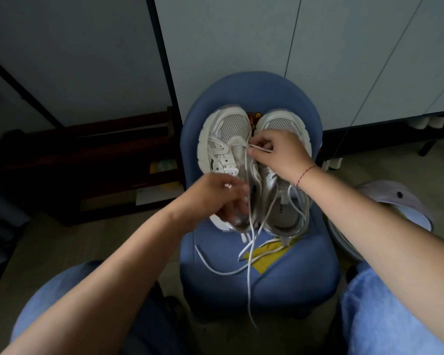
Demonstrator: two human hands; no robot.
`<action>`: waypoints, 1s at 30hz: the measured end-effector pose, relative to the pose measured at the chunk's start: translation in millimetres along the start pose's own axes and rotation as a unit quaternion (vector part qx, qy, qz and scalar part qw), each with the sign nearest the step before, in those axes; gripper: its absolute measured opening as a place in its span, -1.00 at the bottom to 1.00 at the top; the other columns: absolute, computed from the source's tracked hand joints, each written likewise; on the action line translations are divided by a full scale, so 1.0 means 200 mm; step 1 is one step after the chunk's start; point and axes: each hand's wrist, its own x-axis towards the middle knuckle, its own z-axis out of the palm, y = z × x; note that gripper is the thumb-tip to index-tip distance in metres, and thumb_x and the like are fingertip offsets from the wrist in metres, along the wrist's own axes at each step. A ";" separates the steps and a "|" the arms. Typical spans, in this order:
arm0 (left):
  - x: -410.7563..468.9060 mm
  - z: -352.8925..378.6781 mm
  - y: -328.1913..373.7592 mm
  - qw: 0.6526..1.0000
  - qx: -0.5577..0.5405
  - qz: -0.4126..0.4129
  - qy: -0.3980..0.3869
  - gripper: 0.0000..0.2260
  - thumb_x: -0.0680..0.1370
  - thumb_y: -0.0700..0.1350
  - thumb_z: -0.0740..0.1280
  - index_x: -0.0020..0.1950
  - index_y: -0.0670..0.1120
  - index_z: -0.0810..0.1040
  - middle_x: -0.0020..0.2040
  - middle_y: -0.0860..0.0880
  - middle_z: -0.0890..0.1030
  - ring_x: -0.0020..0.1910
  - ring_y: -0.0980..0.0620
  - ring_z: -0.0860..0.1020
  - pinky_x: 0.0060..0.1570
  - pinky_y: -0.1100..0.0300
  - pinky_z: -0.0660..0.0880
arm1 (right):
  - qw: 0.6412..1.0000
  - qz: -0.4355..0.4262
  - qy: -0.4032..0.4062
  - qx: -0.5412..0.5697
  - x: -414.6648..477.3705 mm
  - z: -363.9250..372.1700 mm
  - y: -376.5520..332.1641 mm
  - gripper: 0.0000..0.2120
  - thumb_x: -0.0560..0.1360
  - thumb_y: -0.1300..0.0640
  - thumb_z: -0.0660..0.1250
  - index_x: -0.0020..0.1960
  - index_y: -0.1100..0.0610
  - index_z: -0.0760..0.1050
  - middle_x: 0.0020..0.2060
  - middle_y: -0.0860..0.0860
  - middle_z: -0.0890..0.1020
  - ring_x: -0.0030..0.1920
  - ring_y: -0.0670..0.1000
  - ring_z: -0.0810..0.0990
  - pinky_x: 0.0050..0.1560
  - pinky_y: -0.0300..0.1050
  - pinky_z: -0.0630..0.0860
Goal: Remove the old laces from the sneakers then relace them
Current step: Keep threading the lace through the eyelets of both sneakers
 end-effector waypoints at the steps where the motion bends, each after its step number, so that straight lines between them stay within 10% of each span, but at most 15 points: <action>1: 0.01 0.00 0.01 0.999 -0.010 0.028 0.044 -0.87 0.63 -0.17 0.29 0.06 -0.19 0.59 -0.39 -0.04 0.63 -0.59 0.10 0.47 -0.52 0.31 0.41 | 1.000 0.003 -0.002 0.004 0.00 0.00 0.00 -0.82 0.47 0.08 0.42 0.04 0.09 0.63 -0.20 -0.14 0.58 -0.25 -0.28 0.48 -0.22 -0.49 0.34; 7: 0.12 -0.02 0.04 0.983 -0.063 0.044 0.168 -0.82 0.64 -0.07 0.28 0.10 -0.13 0.60 -0.49 0.01 0.56 -0.64 0.11 0.31 -0.57 0.31 0.27 | 1.000 0.009 -0.002 0.015 0.00 0.00 0.01 -0.82 0.47 0.09 0.42 0.06 0.09 0.63 -0.14 -0.10 0.62 -0.22 -0.25 0.52 -0.18 -0.49 0.37; 30: 0.18 -0.01 0.07 0.997 0.015 -0.038 0.061 -0.83 0.50 -0.17 0.47 -0.26 -0.17 0.60 -0.51 0.02 0.55 -0.62 0.17 0.31 -0.59 0.37 0.27 | 1.000 0.007 0.001 0.023 0.01 0.00 0.01 -0.84 0.47 0.13 0.41 0.03 0.12 0.63 -0.18 -0.11 0.60 -0.20 -0.18 0.53 -0.17 -0.40 0.40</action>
